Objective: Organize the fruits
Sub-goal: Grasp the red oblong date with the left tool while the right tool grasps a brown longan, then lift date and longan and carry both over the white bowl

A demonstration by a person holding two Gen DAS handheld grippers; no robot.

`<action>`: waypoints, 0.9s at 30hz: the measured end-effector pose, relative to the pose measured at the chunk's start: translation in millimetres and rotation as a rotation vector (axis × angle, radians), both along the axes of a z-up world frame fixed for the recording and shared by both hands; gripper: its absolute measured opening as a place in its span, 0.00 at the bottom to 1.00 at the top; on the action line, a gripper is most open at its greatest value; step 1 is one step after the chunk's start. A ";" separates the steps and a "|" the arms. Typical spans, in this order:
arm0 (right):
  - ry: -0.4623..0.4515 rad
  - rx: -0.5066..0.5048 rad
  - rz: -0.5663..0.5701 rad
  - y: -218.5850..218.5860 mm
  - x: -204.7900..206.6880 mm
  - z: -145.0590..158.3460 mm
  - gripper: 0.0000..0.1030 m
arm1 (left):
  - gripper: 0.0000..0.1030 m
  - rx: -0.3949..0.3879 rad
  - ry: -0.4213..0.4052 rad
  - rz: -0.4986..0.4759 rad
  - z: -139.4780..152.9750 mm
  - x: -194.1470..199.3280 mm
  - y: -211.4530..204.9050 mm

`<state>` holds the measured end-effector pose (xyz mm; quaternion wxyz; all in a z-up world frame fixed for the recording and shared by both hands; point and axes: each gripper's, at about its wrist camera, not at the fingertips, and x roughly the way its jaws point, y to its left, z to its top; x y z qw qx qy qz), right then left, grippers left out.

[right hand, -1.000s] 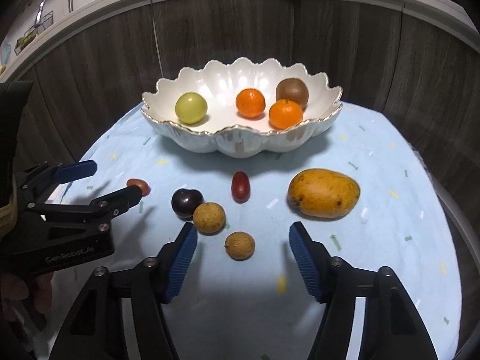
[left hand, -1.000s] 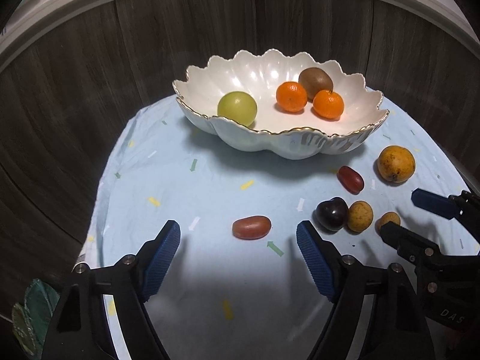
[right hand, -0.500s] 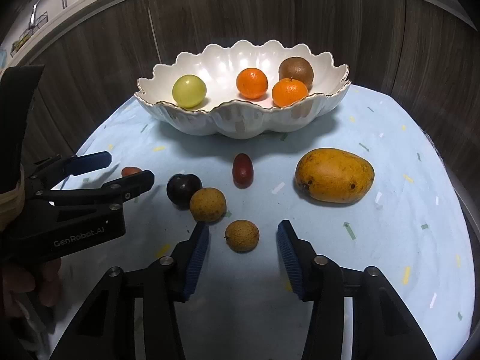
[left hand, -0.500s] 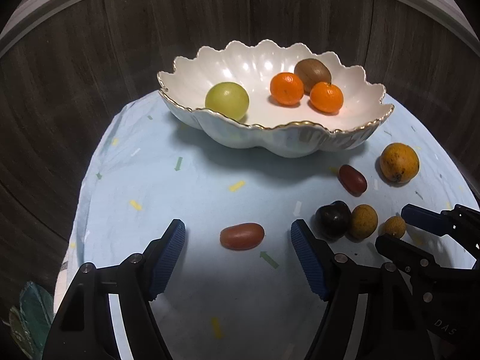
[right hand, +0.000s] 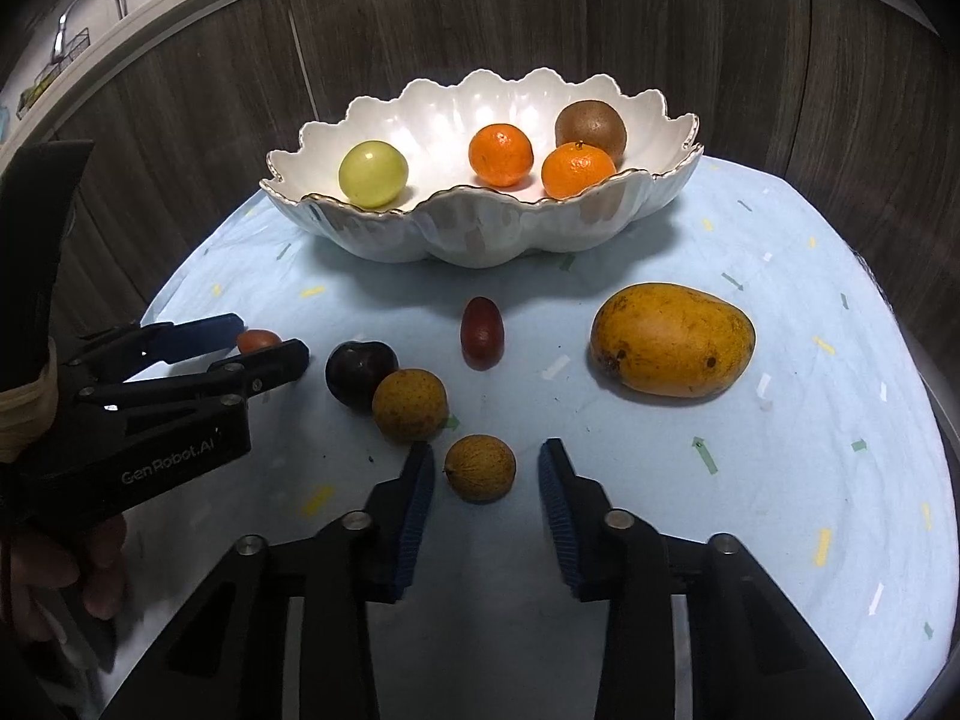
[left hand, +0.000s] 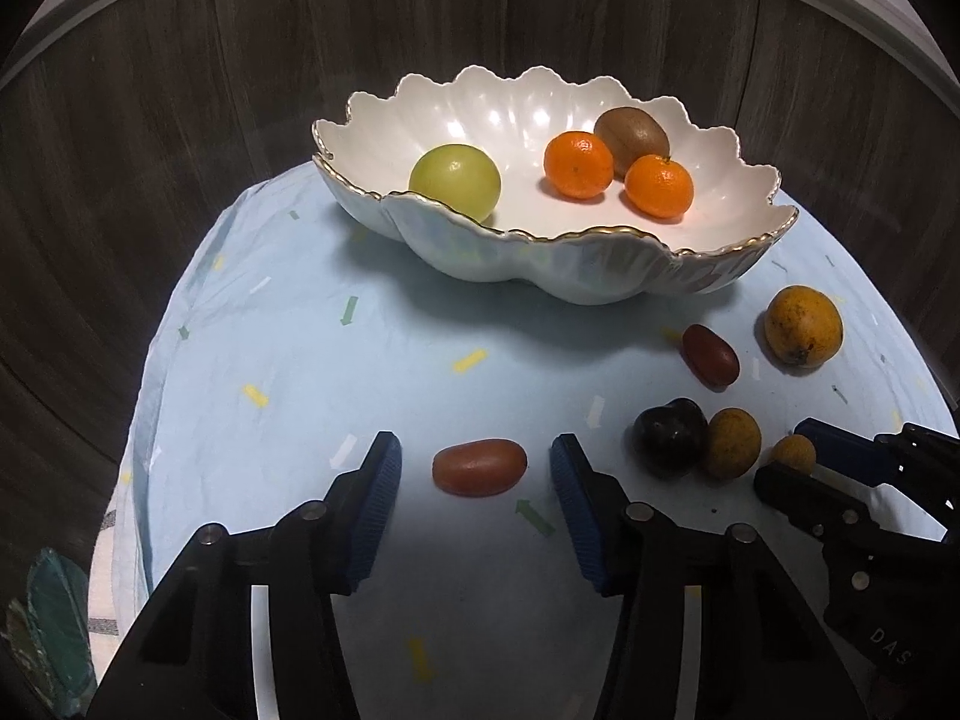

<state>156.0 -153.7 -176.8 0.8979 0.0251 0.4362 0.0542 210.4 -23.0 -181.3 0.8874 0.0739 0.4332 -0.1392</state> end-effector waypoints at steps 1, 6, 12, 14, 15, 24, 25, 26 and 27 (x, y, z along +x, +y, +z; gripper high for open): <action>0.000 0.000 0.001 0.1 0.1 0.0 0.30 | 0.45 0.002 -0.001 0.002 0.0 -0.2 -0.1; -0.002 -0.006 0.008 1.8 0.6 -0.1 0.24 | 0.29 -0.007 -0.005 0.001 1.4 -1.0 0.9; -0.003 -0.001 0.007 2.9 -0.5 -0.1 0.24 | 0.28 -0.008 -0.009 0.001 1.7 -0.9 1.0; -0.005 -0.001 0.007 2.9 -1.1 0.2 0.24 | 0.28 -0.007 -0.013 0.004 2.6 -2.4 1.8; -0.006 0.000 0.007 3.0 -1.5 0.4 0.24 | 0.28 -0.004 -0.015 0.004 3.1 -3.6 1.9; -0.037 -0.004 0.002 3.7 -11.8 17.6 0.24 | 0.28 -0.014 -0.045 0.006 23.9 -16.2 2.7; -0.042 -0.004 0.000 3.0 -12.7 20.3 0.24 | 0.28 -0.017 -0.049 0.006 27.0 -17.7 3.1; -0.047 -0.003 -0.001 2.3 -14.2 23.1 0.24 | 0.28 -0.019 -0.054 0.006 30.0 -20.2 3.7; -0.051 -0.003 -0.003 2.1 -14.7 24.8 0.24 | 0.28 -0.020 -0.059 0.005 33.1 -22.6 4.1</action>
